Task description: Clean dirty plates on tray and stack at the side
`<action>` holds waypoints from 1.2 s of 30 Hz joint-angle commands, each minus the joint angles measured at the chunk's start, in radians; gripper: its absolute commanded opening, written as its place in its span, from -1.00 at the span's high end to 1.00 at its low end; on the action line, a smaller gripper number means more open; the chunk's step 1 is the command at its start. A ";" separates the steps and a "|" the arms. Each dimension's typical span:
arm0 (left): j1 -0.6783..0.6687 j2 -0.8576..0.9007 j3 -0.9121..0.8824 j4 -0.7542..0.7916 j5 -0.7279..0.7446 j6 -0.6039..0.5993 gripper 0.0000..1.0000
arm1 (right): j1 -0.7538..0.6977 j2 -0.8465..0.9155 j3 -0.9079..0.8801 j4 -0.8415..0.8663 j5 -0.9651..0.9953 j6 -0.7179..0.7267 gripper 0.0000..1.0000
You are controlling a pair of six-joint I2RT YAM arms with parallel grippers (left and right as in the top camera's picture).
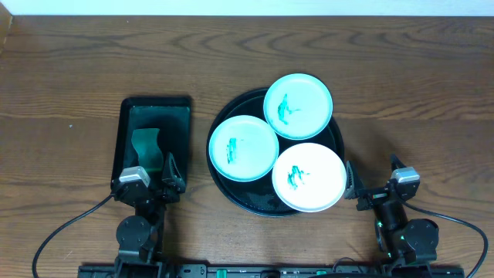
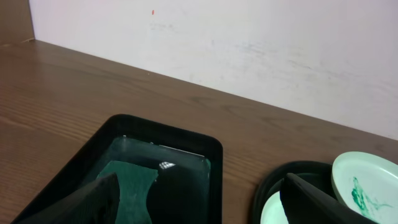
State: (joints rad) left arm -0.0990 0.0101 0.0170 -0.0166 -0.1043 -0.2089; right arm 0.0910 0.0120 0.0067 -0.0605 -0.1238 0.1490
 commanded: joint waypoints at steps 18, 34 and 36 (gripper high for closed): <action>0.005 -0.004 -0.013 -0.045 -0.027 0.009 -0.66 | 0.005 -0.005 -0.001 -0.003 -0.012 -0.008 -0.99; 0.005 0.238 0.132 -0.164 0.066 0.009 -0.65 | 0.005 -0.005 -0.001 -0.003 -0.012 -0.008 -0.98; 0.005 0.346 0.210 -0.196 0.068 0.009 -0.65 | 0.005 -0.005 -0.001 -0.003 -0.012 -0.008 -0.98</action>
State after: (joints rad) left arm -0.0990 0.2230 0.1040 -0.1886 -0.0357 -0.2089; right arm 0.0910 0.0120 0.0067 -0.0601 -0.1238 0.1490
